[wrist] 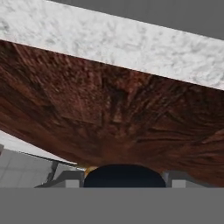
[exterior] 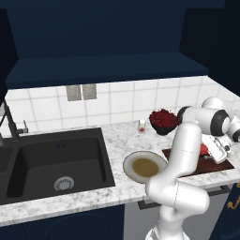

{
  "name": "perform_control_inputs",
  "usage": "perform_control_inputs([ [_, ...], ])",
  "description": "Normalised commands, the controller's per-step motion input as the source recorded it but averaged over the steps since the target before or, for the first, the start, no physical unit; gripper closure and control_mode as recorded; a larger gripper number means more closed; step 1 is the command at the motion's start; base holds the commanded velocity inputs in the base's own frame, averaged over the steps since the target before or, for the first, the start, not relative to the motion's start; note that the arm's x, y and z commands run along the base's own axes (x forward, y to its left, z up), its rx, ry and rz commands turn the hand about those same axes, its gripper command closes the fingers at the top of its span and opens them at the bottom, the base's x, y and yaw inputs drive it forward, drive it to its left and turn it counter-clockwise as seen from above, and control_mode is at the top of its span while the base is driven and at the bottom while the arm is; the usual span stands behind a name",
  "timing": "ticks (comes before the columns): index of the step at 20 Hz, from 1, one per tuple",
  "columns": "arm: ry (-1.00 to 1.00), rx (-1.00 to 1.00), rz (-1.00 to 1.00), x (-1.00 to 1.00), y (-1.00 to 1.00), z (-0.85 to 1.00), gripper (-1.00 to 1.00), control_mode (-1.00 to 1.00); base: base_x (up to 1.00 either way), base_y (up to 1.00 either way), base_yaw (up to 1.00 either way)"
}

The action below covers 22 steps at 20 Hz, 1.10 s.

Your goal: From the different types of pastries on the counter, select a croissant and place it on the cutting board. Then retrieve a jar of jam from the cabinet and place it alongside the croissant on the cutting board.

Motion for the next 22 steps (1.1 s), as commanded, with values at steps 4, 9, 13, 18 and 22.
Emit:
perform_control_inputs([
  [4,0.0,0.01,0.0,0.0,-0.04,-0.11,-1.0,-1.0,0.0,0.0,0.0],
  [9,0.0,0.06,0.0,0.0,-0.17,0.01,-1.0,-1.0,0.0,0.0,0.0],
  [13,0.0,0.15,0.0,-0.04,-0.41,0.21,-1.0,-1.0,0.0,0.0,0.0],
  [18,0.0,0.21,0.03,0.0,-0.56,0.43,-1.0,-1.0,0.0,0.0,0.0],
  [22,0.0,0.24,0.07,-0.08,-0.18,0.59,-1.0,-1.0,0.0,0.0,0.0],
])
